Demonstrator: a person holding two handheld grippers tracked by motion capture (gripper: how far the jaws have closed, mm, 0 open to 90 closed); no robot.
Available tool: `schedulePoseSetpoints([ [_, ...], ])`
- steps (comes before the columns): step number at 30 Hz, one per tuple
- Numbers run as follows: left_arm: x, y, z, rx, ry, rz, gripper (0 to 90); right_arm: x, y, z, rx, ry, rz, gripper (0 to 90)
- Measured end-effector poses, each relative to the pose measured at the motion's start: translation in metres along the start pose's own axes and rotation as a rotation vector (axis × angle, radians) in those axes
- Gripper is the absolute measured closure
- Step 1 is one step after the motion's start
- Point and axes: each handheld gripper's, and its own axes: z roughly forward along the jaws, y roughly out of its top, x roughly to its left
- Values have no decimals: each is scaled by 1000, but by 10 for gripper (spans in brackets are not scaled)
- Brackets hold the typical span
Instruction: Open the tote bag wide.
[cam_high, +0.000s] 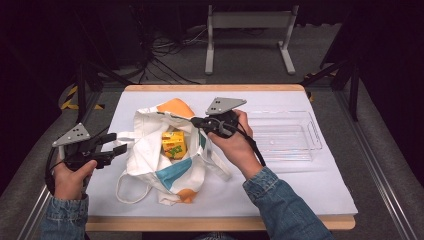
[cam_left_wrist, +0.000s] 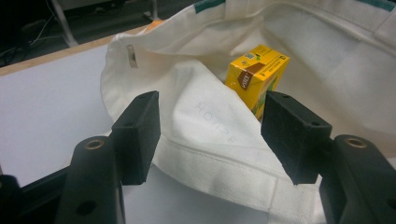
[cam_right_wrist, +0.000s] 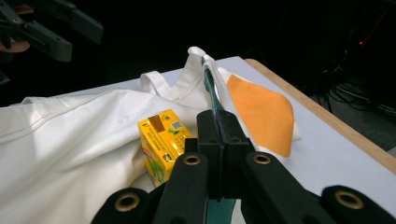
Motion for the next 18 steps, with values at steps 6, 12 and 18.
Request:
schedulePoseSetpoints([
  [6, 2, -2, 6, 38, -9, -20, 371, -10, -6, -15, -22, -19, 27, 888],
  [12, 3, -4, 8, 47, -16, -36, 369, -17, -15, -24, -30, -29, 47, 888],
  [18, 5, -7, 10, 67, -30, -17, 372, -25, -29, -32, -23, -47, 77, 888],
])
